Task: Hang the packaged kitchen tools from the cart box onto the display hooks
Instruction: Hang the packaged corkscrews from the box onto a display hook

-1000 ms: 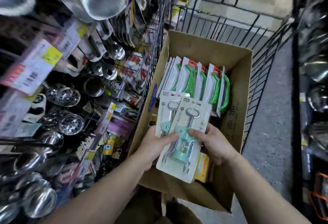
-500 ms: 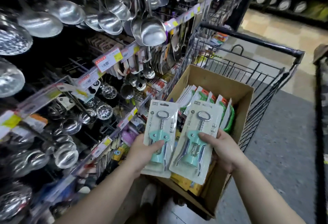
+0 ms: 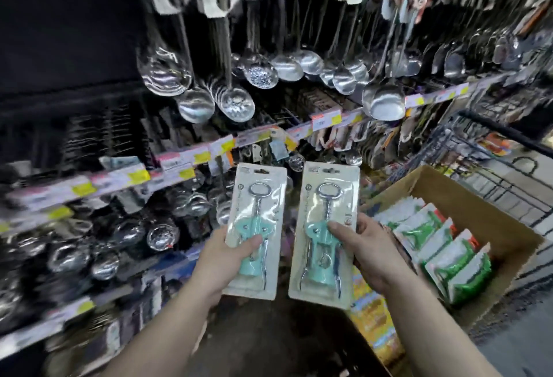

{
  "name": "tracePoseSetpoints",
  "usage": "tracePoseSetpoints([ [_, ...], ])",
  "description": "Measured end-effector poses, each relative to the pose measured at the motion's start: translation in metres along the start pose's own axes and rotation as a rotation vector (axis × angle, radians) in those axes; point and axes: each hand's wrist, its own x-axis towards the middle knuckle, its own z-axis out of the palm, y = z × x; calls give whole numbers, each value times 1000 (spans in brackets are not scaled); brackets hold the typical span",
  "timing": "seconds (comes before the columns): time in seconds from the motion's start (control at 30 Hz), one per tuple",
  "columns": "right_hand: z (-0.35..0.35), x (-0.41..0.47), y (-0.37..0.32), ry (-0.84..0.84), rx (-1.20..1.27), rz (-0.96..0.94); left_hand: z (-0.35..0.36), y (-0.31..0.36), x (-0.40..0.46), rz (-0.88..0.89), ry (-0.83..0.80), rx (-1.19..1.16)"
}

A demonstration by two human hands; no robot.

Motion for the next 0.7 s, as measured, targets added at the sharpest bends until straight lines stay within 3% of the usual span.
tracePoseSetpoints([
  [0.23,134,-6,-17,-222,-78,-93,-127,0,-47,90,241,-19],
  [0.7,407,-109,3,-409,-131,-286,-369,-44,-189,171,508,-79],
])
